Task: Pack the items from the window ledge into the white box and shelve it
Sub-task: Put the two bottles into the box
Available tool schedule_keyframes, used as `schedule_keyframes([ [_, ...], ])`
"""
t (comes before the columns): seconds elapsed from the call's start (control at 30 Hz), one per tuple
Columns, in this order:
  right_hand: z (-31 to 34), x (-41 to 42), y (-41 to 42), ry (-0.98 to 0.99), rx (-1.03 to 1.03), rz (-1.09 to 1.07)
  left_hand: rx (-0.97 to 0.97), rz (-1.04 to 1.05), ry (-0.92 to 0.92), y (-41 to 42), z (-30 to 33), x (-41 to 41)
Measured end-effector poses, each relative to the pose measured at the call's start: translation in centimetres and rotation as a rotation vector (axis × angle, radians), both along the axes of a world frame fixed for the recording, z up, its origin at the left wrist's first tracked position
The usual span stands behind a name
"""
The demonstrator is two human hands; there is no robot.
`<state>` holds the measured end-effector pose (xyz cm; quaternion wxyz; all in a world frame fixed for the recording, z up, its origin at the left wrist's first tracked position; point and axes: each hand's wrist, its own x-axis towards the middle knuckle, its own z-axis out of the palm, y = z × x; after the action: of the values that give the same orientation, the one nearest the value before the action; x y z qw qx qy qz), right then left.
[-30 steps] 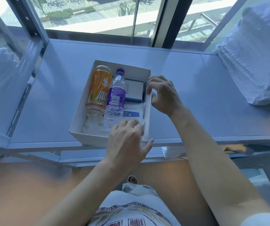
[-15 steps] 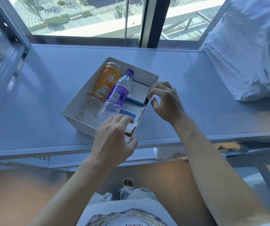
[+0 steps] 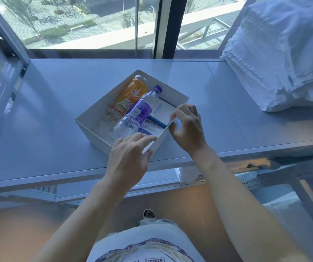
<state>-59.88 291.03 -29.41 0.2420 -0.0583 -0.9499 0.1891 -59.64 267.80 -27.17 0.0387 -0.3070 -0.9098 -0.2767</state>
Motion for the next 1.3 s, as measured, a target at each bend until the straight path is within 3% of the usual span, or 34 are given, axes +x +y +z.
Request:
schedule_keyframes([
  [0.43,-1.8,4.8,-8.8,0.068,0.102,-0.145,0.149,0.012,-0.016,-8.4,-0.6,-0.6],
  [0.8,-1.4,7.3,-13.3,0.045,0.121,0.052,0.203,0.062,0.015,-13.9,-1.7,-2.4],
  [1.17,-0.6,6.8,-9.6,0.099,0.114,0.133,0.160,0.096,0.132,-13.6,-1.7,-2.0],
  [1.3,-0.3,7.5,-6.1,-0.058,-0.111,0.057,0.060,0.199,0.200,-11.7,-2.2,-1.6],
])
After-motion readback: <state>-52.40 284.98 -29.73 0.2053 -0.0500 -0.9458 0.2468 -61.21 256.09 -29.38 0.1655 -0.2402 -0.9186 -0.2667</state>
